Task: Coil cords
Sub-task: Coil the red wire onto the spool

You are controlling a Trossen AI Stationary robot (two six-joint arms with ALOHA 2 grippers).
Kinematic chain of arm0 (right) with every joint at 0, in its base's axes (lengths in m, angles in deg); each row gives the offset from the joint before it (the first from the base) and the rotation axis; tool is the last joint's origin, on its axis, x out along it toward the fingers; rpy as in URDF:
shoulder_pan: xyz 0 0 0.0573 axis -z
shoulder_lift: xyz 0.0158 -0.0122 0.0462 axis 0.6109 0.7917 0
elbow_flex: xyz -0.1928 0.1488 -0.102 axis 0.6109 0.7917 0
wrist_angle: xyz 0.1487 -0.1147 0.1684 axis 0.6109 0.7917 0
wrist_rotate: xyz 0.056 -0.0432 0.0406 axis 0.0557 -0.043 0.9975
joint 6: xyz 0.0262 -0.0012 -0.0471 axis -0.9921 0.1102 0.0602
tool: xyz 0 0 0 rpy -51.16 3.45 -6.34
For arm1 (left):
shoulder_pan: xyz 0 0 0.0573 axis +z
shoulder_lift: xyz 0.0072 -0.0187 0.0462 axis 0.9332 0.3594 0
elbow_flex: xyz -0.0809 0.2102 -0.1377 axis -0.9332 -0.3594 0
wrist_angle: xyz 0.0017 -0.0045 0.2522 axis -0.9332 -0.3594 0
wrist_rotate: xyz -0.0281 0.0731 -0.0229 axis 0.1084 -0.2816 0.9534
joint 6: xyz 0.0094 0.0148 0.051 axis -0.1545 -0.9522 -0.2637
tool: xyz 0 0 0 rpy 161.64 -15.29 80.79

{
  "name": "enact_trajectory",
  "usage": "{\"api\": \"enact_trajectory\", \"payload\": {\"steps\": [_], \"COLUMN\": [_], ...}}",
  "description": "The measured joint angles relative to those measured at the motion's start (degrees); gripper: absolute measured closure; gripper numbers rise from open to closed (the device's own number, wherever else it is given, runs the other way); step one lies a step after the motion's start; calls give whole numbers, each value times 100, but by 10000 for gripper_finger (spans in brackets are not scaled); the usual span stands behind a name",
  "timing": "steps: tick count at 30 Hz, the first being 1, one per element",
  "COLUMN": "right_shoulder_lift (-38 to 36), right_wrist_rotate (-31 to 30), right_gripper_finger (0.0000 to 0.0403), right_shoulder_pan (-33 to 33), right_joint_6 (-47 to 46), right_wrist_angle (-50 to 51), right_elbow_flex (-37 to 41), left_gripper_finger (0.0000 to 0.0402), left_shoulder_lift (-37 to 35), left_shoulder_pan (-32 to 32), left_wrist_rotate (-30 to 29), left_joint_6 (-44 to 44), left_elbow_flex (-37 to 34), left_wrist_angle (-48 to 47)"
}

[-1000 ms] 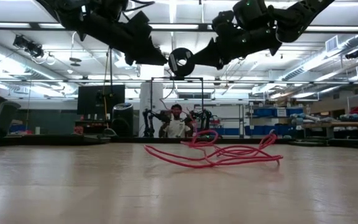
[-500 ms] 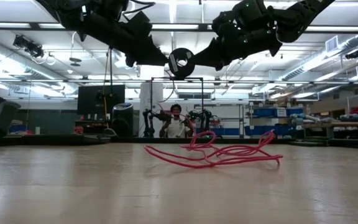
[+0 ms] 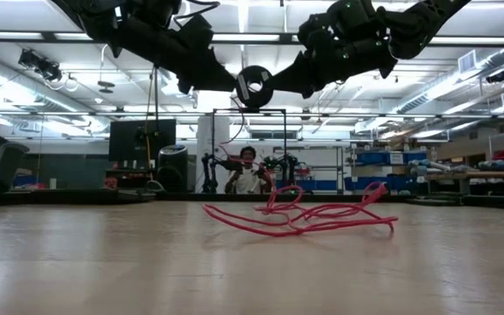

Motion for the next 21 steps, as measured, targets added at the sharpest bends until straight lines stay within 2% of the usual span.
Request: {"api": "enact_trajectory", "payload": {"steps": [21], "right_shoulder_lift": [17], "right_wrist_rotate": [16], "right_gripper_finger": [403], "right_shoulder_pan": [-10], "right_joint_6": [52], "right_wrist_angle": [-92], "right_elbow_flex": [0], "left_gripper_finger": [251], "left_shoulder_lift": [65], "left_shoulder_pan": [2], "left_wrist_rotate": [-22], "left_joint_6": [-161], "left_elbow_flex": [0], "left_wrist_angle": [95]}}
